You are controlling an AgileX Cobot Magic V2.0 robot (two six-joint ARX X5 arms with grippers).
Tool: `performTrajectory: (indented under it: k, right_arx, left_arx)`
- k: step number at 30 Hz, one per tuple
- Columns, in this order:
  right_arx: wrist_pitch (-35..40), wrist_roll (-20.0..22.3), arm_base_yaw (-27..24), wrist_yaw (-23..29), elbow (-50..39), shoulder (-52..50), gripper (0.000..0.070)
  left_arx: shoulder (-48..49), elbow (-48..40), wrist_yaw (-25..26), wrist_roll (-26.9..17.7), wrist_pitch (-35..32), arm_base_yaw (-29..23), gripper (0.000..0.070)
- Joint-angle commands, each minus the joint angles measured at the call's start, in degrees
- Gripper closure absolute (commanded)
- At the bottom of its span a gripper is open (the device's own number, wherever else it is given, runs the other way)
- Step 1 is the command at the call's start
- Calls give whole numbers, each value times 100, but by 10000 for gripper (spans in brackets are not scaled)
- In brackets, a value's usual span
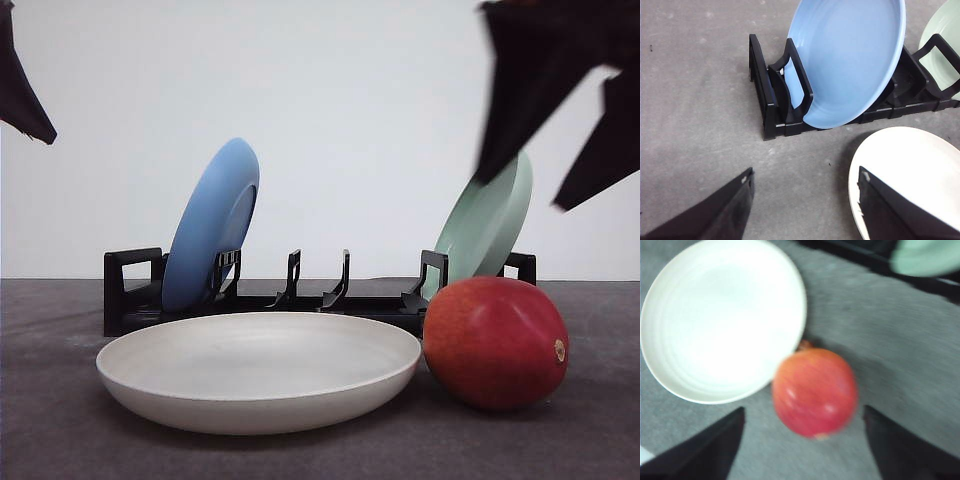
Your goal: Place pomegranate in white plate
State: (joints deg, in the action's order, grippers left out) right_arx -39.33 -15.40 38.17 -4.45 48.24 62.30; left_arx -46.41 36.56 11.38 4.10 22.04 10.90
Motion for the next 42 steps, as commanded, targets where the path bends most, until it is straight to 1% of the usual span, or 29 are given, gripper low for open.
performTrajectory:
  k: [1, 5, 9, 20, 25, 28, 32, 36, 38, 42]
  right_arx:
    - [142, 150, 87, 22, 120, 241, 159]
    - [366, 277, 116, 8, 128, 669, 129]
    - [438, 389, 107, 26, 128, 1036, 63]
    - [501, 384, 99, 26, 128, 1831, 62]
    - [484, 376, 92, 80, 128, 1996, 73]
    - [471, 374, 92, 150, 128, 2005, 105]
    - [422, 376, 36, 149, 128, 2005, 172]
    - [279, 382, -27, 141, 142, 2005, 175]
    - [74, 416, -77, 129, 225, 2005, 175]
    - [-590, 672, -168, 134, 657, 2005, 175]
  left_arx:
    - [-22, 39, 28, 8, -63, 0, 310]
    - [-22, 41, 28, 7, -61, 0, 310]
    - [-22, 39, 28, 7, -63, 0, 310]
    - [-22, 39, 28, 9, -61, 0, 311]
    - [-22, 39, 28, 11, -59, 0, 311]
    - [-22, 39, 28, 9, -59, 0, 311]
    - [-22, 41, 28, 9, -61, 0, 311]
    - [-24, 41, 28, 9, -63, 0, 311]
    - [-24, 39, 26, 9, -63, 0, 311]
    - [-24, 39, 26, 11, -63, 0, 311]
